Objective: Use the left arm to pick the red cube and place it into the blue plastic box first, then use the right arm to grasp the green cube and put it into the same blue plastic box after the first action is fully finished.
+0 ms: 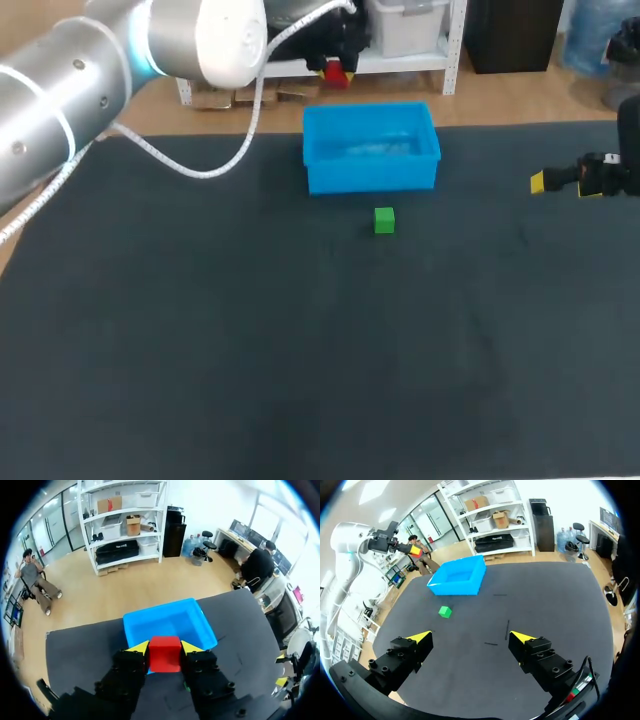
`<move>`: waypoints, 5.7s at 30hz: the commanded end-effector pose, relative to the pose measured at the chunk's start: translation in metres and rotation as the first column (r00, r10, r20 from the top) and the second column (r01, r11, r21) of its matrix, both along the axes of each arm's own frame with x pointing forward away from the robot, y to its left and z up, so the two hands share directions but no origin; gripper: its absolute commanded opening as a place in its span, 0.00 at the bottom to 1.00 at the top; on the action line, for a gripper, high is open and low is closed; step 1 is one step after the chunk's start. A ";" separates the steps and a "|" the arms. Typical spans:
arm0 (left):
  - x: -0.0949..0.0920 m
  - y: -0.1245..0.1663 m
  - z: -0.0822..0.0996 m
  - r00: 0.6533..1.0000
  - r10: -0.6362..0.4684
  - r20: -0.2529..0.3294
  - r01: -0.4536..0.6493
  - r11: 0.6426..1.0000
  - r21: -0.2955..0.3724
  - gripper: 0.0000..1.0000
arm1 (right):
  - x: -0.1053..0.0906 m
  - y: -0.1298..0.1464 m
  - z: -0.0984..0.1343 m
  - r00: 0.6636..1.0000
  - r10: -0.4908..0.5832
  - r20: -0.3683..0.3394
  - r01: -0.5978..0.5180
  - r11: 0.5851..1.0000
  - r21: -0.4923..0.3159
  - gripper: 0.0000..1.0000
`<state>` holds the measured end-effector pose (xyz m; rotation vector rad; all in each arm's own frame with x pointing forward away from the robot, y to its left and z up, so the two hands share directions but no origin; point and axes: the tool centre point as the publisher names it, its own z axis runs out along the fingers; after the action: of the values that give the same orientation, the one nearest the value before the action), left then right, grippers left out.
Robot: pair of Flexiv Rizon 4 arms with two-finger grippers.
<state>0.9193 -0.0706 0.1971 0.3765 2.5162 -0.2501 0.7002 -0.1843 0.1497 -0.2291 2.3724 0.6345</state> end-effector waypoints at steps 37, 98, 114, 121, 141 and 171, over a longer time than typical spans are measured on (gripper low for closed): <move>0.028 0.001 -0.069 1.000 0.004 0.001 -0.004 0.997 -0.083 0.00 | 0.000 0.000 0.000 1.000 0.001 0.000 -0.001 1.000 0.000 1.00; 0.040 0.001 -0.084 1.000 0.010 -0.006 -0.011 0.994 -0.106 1.00 | 0.000 0.000 0.000 1.000 0.001 0.000 -0.001 1.000 0.000 1.00; 0.034 0.008 -0.041 0.999 -0.008 0.034 0.011 0.995 -0.098 1.00 | 0.000 0.000 0.000 1.000 0.001 0.000 -0.001 1.000 0.000 1.00; 0.027 0.019 -0.026 0.998 -0.032 0.046 0.035 0.997 -0.069 1.00 | 0.000 0.000 0.000 1.000 0.001 0.000 -0.001 1.000 0.000 1.00; -0.012 0.050 0.001 0.987 -0.117 0.113 0.126 0.989 -0.076 1.00 | 0.000 0.000 0.000 1.000 0.001 0.000 -0.001 1.000 0.000 1.00; -0.074 0.086 0.011 0.958 -0.261 0.121 0.266 0.964 -0.029 1.00 | 0.000 0.000 0.000 1.000 0.001 0.000 -0.001 1.000 0.000 1.00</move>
<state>0.8563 0.0086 0.2073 0.6881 2.3539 -0.3639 0.7003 -0.1843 0.1497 -0.2290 2.3724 0.6345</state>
